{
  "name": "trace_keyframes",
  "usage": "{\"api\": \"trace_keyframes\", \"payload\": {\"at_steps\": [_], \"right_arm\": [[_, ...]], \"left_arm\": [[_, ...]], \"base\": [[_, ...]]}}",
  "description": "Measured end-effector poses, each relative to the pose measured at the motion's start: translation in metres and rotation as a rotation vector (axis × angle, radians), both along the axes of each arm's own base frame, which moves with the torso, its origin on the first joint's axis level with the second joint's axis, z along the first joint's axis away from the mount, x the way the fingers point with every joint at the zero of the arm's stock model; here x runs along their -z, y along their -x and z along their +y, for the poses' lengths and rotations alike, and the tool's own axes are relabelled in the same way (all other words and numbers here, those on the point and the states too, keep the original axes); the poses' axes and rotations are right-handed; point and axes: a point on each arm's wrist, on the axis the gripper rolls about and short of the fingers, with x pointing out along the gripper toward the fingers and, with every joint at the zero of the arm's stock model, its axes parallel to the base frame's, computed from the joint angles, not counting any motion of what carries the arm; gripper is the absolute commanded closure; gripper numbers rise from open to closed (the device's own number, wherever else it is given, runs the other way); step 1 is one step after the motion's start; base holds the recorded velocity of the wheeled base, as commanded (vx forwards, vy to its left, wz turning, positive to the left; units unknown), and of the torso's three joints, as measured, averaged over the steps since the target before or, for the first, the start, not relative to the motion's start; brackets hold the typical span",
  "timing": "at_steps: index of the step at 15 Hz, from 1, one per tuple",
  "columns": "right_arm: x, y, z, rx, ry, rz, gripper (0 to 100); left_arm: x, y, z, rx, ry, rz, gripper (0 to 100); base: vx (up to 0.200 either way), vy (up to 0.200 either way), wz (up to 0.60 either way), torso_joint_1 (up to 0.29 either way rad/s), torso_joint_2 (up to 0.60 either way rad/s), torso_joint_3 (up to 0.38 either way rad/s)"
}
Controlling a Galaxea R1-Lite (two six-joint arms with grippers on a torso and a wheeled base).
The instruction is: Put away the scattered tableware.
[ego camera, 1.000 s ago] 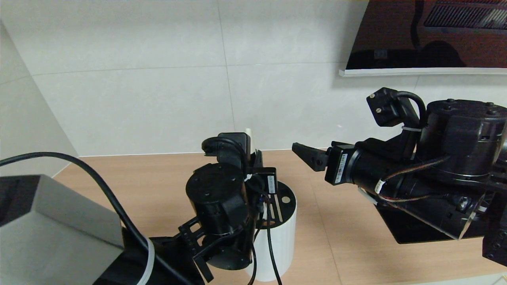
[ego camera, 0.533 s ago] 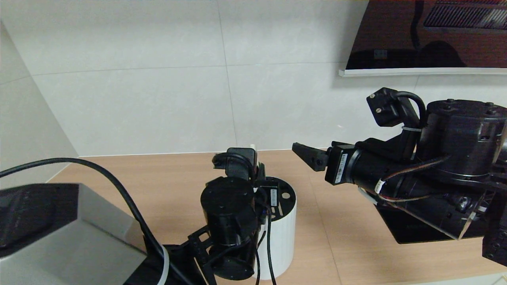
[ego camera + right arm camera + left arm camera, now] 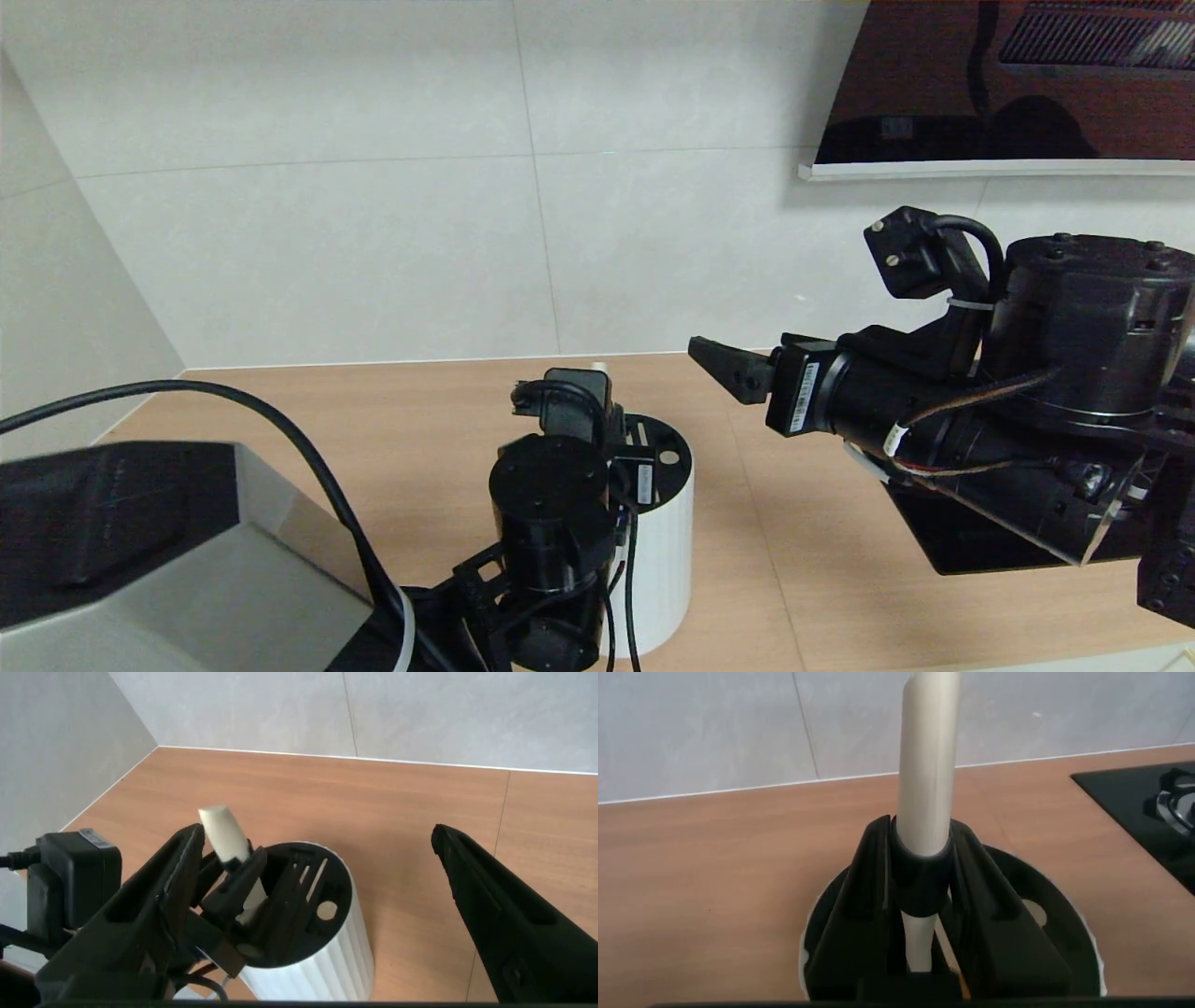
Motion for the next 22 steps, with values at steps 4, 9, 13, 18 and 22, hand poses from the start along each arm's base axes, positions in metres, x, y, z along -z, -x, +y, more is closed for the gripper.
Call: {"api": "trace_keyframes", "payload": {"at_steps": [4,9,13,18,22], "right_arm": [[0.000,0.000,0.000,-0.001,0.000,0.000,0],[0.000,0.000,0.000,-0.001,0.001,0.001,0],[-0.001,0.000,0.000,-0.003,-0.002,-0.002,0],[-0.002,-0.006,-0.008,0.031,-0.006,-0.005,0],[-0.008,-0.009,-0.025,0.081,-0.019,-0.021,0]], "left_arm": [[0.000,0.001,0.001,-0.005,-0.002,0.002,0],[-0.004,0.002,0.003,-0.005,0.003,-0.004,0],[-0.021,0.011,0.019,-0.001,0.011,-0.017,0],[-0.074,0.038,0.069,0.056,0.046,-0.055,0],[-0.127,0.070,0.116,0.148,0.153,-0.182,0]], "base": [[0.000,0.000,0.00,0.000,0.00,0.000],[0.000,0.000,0.00,0.000,0.00,0.000],[0.000,0.000,0.00,0.000,0.00,0.000],[0.000,0.000,0.00,0.000,0.00,0.000],[0.000,0.000,0.00,0.000,0.00,0.000]]}}
